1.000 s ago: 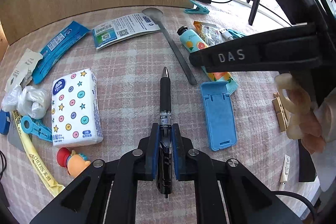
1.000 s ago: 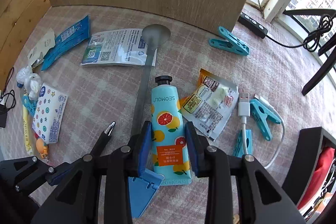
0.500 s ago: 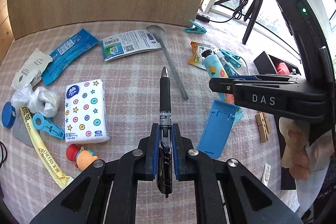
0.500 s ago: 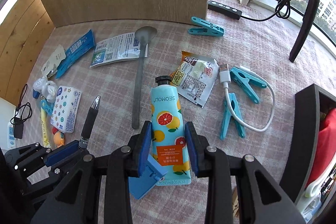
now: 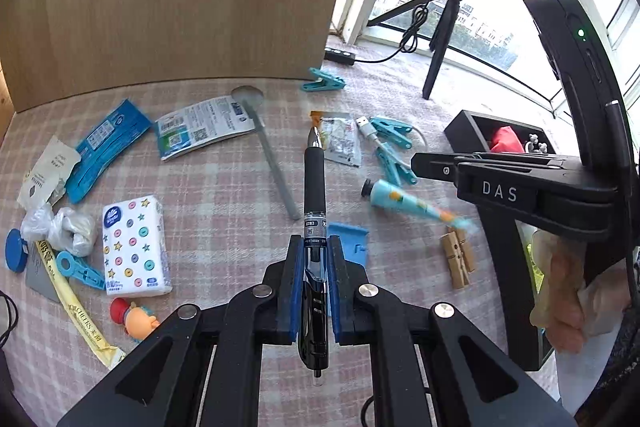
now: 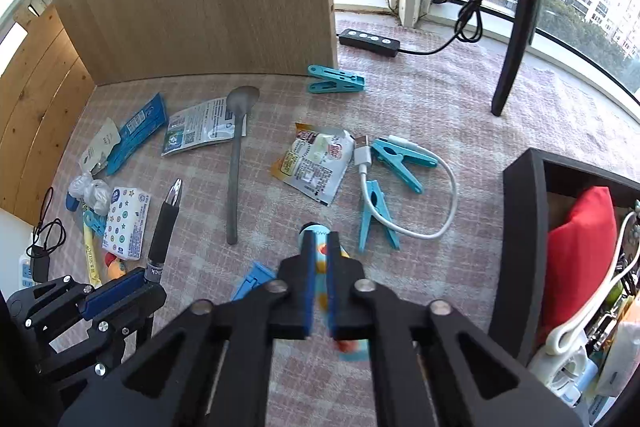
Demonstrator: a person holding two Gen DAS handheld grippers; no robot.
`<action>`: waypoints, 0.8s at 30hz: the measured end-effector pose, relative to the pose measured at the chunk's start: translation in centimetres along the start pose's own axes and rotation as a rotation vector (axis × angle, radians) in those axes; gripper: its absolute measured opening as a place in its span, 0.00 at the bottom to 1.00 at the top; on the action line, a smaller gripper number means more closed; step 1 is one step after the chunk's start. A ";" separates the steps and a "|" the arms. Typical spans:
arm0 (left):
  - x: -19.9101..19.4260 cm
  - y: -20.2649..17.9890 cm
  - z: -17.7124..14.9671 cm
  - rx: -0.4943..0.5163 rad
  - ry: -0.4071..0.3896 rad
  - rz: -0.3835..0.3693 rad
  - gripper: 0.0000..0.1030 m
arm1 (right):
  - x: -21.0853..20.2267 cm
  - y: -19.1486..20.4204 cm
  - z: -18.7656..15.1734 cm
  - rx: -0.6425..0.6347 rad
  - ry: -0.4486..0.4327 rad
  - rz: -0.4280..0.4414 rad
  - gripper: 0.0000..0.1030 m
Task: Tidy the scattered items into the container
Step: 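Lift and carry the pen and hand cream tube over the black tray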
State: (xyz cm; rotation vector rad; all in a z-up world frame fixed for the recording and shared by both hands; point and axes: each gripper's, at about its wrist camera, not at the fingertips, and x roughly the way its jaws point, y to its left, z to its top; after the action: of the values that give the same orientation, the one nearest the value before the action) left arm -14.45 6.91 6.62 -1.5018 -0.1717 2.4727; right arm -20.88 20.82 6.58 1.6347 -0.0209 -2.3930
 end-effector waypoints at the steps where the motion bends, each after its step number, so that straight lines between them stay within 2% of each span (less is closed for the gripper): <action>1: 0.1 -0.7 0.3 0.017 -0.005 0.000 0.10 | -0.1 -0.5 -0.1 0.007 -0.003 -0.013 0.04; 9: 0.2 -3.0 1.2 0.067 -0.006 -0.013 0.10 | -1.1 -4.6 -1.5 0.090 -0.006 -0.008 0.03; 13: 0.1 -3.3 1.0 0.067 -0.004 -0.020 0.10 | -1.0 -4.8 -2.0 0.065 0.007 0.016 0.04; 15: 0.2 -3.0 0.8 0.064 -0.002 -0.015 0.10 | -0.5 -4.3 -2.3 0.037 0.036 0.034 0.08; 17: 0.2 -2.5 0.5 0.050 0.003 -0.015 0.10 | 0.1 -3.3 -2.6 -0.006 0.052 0.036 0.23; 19: 0.2 -2.0 0.2 0.040 0.009 -0.010 0.10 | 0.9 -2.2 -2.8 -0.048 0.057 0.020 0.31; 24: 0.0 -0.6 -0.5 0.009 0.008 -0.003 0.10 | 3.7 -0.5 -2.9 -0.114 0.108 -0.023 0.32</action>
State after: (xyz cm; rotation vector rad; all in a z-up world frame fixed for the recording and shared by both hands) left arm -13.89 7.44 6.50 -1.5060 -0.1619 2.4617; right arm -19.56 20.96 2.07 1.7159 0.1516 -2.2736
